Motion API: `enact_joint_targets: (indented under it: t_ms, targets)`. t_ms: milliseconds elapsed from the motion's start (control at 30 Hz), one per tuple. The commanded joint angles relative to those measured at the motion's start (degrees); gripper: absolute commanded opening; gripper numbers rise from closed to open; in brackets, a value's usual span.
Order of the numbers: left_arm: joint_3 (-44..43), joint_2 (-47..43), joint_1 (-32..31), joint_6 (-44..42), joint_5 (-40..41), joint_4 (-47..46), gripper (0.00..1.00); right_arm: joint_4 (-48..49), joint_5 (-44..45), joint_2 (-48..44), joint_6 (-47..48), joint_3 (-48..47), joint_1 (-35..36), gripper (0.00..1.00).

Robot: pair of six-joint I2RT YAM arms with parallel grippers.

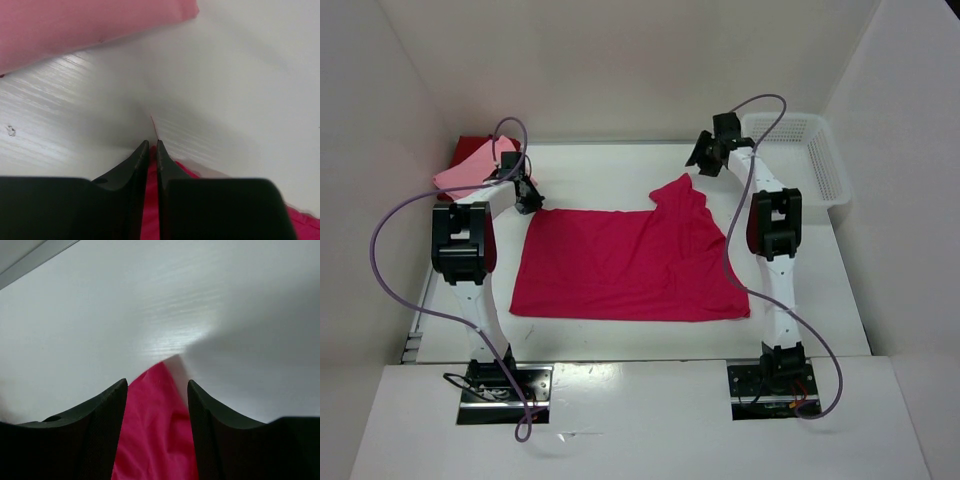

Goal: Fold and stack the t-shirts

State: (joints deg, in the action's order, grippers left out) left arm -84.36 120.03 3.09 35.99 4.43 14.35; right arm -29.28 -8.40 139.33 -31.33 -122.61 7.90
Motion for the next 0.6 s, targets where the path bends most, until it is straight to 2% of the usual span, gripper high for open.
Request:
enact_joint_targets:
  t_ms: [0, 100, 200, 267, 567]
  targets:
    - [-0.11, 1.35, -0.28, -1.01, -1.17, 0.50, 0.16, -5.60, 2.69, 5.40, 2.15, -8.86, 1.15, 0.57]
    - [-0.11, 1.35, -0.28, -1.01, -1.70, 0.50, 0.13, -9.38, 2.08, 10.68, 2.68, -19.12, 2.20, 0.57]
    - [-0.11, 0.82, -0.28, -1.01, -1.70, 0.50, 0.09, -13.17, 1.47, 13.16, 3.21, -23.72, 2.82, 0.51]
    - [-0.11, 0.82, -0.28, -0.48, -1.70, 0.50, 0.08, -13.17, 0.85, 13.87, 3.21, -24.34, 2.82, 0.44]
    - [1.03, -0.41, -0.28, -0.48, -1.70, -0.02, 0.05, -14.93, 2.25, 12.73, 3.21, -23.82, 2.82, 0.44]
